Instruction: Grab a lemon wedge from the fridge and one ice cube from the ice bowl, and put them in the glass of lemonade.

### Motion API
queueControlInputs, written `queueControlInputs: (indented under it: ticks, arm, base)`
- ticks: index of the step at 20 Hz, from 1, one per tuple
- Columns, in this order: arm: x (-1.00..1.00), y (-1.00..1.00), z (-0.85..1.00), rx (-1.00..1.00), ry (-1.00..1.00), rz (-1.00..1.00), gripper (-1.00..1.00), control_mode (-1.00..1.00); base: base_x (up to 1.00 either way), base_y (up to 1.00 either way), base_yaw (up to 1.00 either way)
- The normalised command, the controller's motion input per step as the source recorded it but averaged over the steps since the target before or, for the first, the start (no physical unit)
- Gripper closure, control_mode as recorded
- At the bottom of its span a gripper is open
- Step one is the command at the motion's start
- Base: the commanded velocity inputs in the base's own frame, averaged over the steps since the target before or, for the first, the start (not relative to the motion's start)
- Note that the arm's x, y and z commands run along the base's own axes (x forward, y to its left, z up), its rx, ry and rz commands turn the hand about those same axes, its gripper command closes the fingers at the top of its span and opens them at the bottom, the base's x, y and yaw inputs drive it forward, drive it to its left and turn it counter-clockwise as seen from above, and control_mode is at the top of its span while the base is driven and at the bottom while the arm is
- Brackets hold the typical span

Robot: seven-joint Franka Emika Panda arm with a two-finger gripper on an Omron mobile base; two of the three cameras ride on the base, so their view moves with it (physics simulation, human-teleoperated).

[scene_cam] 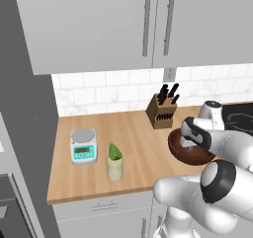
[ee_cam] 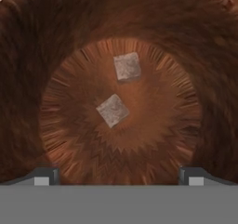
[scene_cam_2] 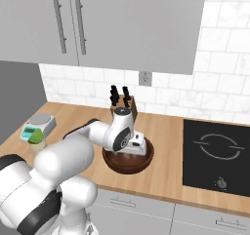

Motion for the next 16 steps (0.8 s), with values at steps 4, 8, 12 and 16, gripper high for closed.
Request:
queueControlInputs:
  ticks: [4,8,12,16]
  arm:
    - [0.21,0.0,0.0,0.0,0.0,0.0,-1.0,-1.0]
    - [0.29,0.03,0.0,-0.04,0.04,0.0,-1.0,-1.0]
    - [0.24,0.0,0.0,-0.03,0.05,0.0,-1.0,-1.0]
    - [0.0,0.0,-0.37,0.0,0.0,0.0,-1.0,-1.0]
  base:
    - [0.0,0.0,0.0]
    - [0.0,0.0,0.0]
    - [0.0,0.0,0.0]
    - [0.0,0.0,0.0]
